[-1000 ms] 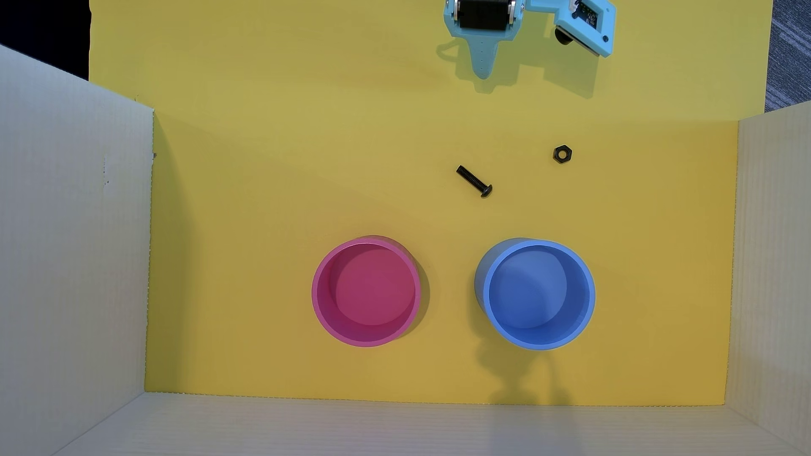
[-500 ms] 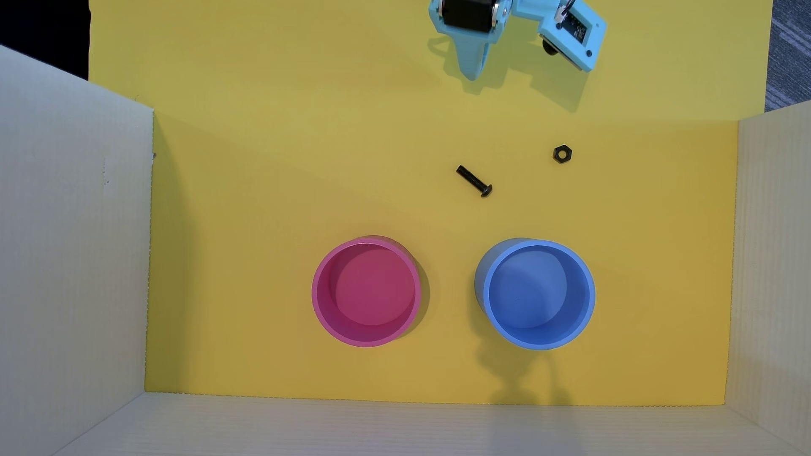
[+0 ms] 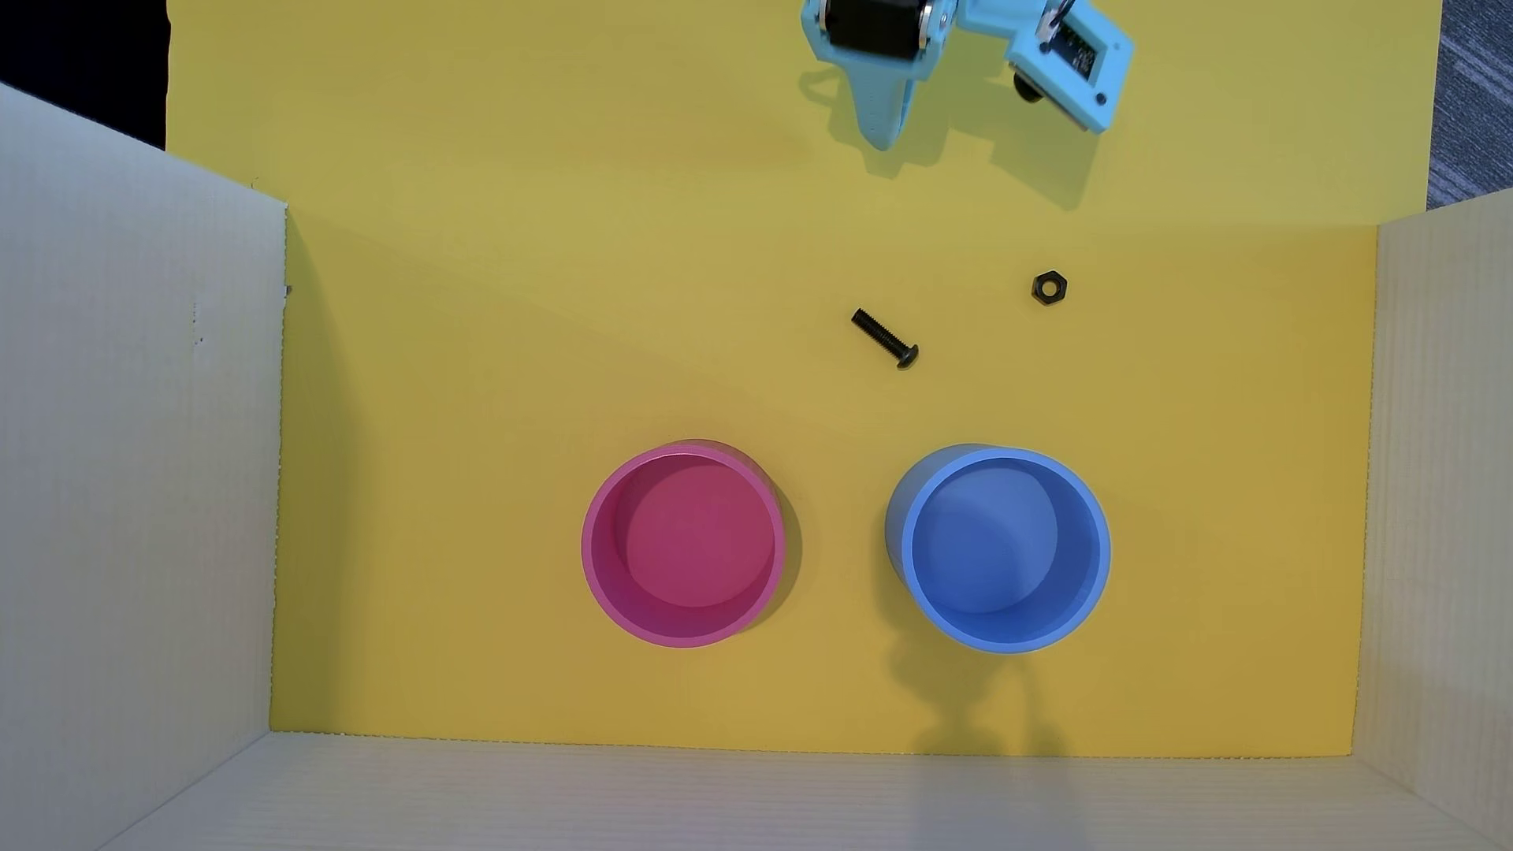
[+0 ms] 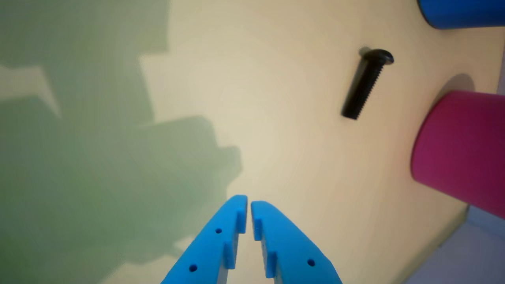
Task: Pick up the bolt and place it in the pink box
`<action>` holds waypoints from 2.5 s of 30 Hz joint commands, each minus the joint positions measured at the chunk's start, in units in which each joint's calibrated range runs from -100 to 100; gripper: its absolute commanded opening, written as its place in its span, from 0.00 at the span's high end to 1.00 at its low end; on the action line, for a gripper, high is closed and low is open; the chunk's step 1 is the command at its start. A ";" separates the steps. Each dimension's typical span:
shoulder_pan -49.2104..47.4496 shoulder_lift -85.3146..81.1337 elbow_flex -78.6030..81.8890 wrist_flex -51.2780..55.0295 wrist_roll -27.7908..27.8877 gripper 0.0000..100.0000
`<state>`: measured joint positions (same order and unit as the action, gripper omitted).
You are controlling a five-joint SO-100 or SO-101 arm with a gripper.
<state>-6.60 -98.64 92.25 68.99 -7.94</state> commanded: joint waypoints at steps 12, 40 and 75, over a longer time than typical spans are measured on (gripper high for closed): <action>-1.64 4.12 -28.80 -7.52 -0.32 0.98; -4.14 74.99 -62.08 1.32 -5.74 0.98; -1.13 94.18 -62.81 -9.75 -6.26 0.79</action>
<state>-7.98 -4.49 31.89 60.43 -13.94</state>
